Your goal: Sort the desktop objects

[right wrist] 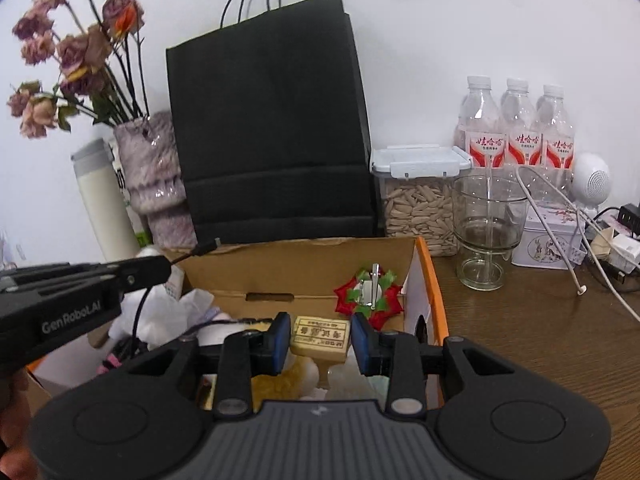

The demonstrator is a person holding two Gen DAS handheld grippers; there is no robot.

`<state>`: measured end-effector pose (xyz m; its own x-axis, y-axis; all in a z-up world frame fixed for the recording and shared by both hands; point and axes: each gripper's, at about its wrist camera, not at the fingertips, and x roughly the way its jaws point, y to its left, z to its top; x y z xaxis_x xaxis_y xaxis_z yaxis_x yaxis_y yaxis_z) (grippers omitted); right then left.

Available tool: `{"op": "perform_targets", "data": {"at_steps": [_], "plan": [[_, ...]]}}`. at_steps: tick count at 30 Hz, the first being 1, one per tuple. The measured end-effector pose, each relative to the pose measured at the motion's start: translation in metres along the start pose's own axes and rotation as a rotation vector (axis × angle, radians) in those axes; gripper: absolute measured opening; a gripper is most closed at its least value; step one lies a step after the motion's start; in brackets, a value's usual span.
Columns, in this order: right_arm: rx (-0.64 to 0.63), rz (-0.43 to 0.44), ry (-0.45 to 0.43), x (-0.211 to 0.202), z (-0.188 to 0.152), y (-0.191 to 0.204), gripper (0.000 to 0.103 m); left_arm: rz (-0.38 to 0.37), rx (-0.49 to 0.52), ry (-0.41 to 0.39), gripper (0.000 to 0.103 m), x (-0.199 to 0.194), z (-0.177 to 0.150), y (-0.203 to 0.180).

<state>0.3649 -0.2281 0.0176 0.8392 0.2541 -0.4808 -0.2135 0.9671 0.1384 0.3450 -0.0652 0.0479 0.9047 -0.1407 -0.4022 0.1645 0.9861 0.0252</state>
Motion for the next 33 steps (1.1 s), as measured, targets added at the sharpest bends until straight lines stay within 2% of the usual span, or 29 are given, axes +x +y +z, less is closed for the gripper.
{"op": "perform_targets", "data": {"at_steps": [1, 2, 3, 4, 5, 7, 11, 15, 21, 33], "plan": [[-0.008, -0.004, -0.007, -0.002, 0.000, 0.001, 0.035, 0.017, 0.002, 0.006, 0.034, -0.001, -0.001, 0.001], [-0.015, -0.007, -0.013, -0.004, 0.000, 0.002, 0.051, 0.037, -0.003, 0.007, 0.070, -0.003, -0.002, 0.002], [-0.021, -0.009, -0.023, -0.007, 0.001, 0.003, 0.079, 0.090, -0.014, -0.007, 0.083, -0.006, -0.003, 0.004], [-0.025, -0.029, -0.037, -0.011, 0.000, 0.004, 0.086, 0.152, -0.018, -0.031, 0.103, -0.010, -0.005, 0.008], [-0.034, -0.045, -0.049, -0.014, 0.001, 0.004, 0.093, 0.183, -0.019, -0.052, 0.103, -0.012, -0.006, 0.011], [-0.048, -0.043, -0.053, -0.021, 0.001, 0.003, 0.103, 0.180, -0.048, -0.060, 0.103, -0.017, -0.010, 0.021], [-0.066, -0.049, -0.062, -0.030, -0.001, 0.006, 0.103, 0.151, -0.134, -0.025, 0.103, -0.024, -0.015, 0.036], [-0.098, -0.056, -0.083, -0.042, -0.006, 0.014, 0.103, 0.159, -0.172, -0.042, 0.103, -0.040, -0.021, 0.043], [-0.126, -0.046, -0.098, -0.061, -0.021, 0.027, 0.103, 0.168, -0.156, -0.073, 0.103, -0.067, -0.035, 0.043], [-0.143, -0.027, -0.072, -0.105, -0.064, 0.048, 0.103, 0.168, -0.123, -0.011, 0.103, -0.119, -0.085, 0.033]]}}
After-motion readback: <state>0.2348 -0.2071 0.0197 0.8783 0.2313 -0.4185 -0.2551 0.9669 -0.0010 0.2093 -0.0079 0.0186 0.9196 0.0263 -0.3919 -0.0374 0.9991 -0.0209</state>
